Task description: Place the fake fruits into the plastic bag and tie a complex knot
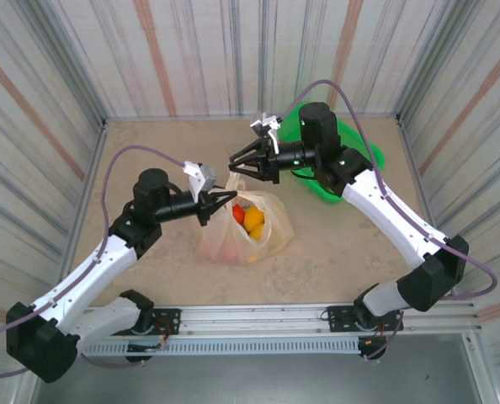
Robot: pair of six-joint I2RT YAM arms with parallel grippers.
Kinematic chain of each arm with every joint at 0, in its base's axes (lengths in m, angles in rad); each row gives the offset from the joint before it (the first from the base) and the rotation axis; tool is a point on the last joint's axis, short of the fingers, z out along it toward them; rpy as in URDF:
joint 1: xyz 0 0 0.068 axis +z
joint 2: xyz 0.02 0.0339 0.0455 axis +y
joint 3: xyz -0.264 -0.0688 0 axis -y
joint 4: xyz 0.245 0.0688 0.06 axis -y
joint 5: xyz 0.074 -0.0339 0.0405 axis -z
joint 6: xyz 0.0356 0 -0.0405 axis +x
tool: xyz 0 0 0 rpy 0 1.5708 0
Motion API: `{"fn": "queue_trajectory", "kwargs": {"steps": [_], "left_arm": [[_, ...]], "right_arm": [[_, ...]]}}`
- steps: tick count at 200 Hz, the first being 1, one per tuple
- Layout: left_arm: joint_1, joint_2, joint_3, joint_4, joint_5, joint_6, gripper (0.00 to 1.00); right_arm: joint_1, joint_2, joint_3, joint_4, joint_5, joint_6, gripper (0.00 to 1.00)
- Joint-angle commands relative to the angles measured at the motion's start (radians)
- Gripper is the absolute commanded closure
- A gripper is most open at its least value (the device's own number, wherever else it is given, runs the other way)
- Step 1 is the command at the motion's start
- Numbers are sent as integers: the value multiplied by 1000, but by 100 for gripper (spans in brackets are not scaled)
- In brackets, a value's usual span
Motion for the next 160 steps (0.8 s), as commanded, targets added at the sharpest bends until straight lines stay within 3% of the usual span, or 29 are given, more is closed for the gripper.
{"fn": "queue_trajectory", "kwargs": {"steps": [1, 9, 49, 99, 126, 160], "left_arm": [[-11, -22, 8, -1, -9, 22, 100], [-11, -23, 8, -6, -16, 21, 100], [-9, 4, 33, -35, -51, -11, 100], [-2, 16, 37, -30, -49, -17, 100], [-2, 24, 45, -43, -65, -18, 100], [-2, 24, 42, -35, -67, -27, 100]], "right_arm": [[-11, -1, 39, -17, -25, 3, 90], [-13, -3, 44, -14, -25, 2, 100], [2, -93, -19, -4, -47, -67, 100], [48, -291, -354, 177, -10, -135, 100], [82, -322, -450, 189, -20, -178, 100], [95, -298, -514, 183, 61, -237, 100]]}}
